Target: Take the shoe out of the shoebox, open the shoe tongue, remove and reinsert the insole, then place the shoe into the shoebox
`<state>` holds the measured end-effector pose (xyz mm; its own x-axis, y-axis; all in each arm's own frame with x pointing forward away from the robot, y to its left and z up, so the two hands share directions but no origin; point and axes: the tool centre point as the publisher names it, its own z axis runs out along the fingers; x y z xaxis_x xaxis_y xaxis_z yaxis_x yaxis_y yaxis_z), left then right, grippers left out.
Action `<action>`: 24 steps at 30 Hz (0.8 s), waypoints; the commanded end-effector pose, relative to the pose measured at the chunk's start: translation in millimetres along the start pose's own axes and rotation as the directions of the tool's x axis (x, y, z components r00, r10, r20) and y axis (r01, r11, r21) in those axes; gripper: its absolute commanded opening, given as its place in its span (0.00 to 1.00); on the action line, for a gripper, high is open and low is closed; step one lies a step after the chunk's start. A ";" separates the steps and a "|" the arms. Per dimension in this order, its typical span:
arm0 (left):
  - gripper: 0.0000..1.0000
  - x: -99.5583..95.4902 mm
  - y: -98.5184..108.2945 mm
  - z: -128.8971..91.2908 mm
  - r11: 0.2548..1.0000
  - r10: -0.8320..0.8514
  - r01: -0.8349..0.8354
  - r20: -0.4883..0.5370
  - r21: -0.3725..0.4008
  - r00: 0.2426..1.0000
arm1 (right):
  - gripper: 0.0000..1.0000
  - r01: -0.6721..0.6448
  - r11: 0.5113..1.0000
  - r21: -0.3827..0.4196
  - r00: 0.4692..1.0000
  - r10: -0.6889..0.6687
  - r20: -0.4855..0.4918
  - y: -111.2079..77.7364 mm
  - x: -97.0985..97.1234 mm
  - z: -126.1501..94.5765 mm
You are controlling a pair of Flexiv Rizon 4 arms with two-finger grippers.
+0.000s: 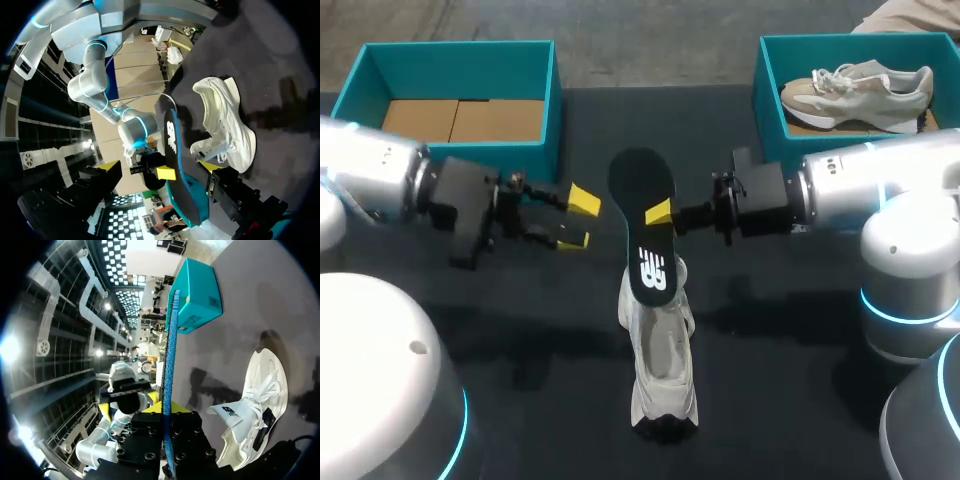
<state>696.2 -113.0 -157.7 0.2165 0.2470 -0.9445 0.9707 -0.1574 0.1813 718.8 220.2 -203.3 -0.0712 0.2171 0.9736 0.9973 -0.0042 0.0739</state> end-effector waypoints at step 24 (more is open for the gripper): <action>1.00 -51.1 49.4 -34.7 0.989 -0.052 0.115 -0.500 0.096 0.864 | 0.00 -0.001 1.000 0.000 1.000 0.001 0.003 0.9 0.4 3.9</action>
<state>726.4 -92.4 -97.4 0.1718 0.5734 -0.8010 0.9801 -0.1815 0.0803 720.1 223.0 -203.2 -0.0703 0.2186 0.9733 0.9973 -0.0033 0.0728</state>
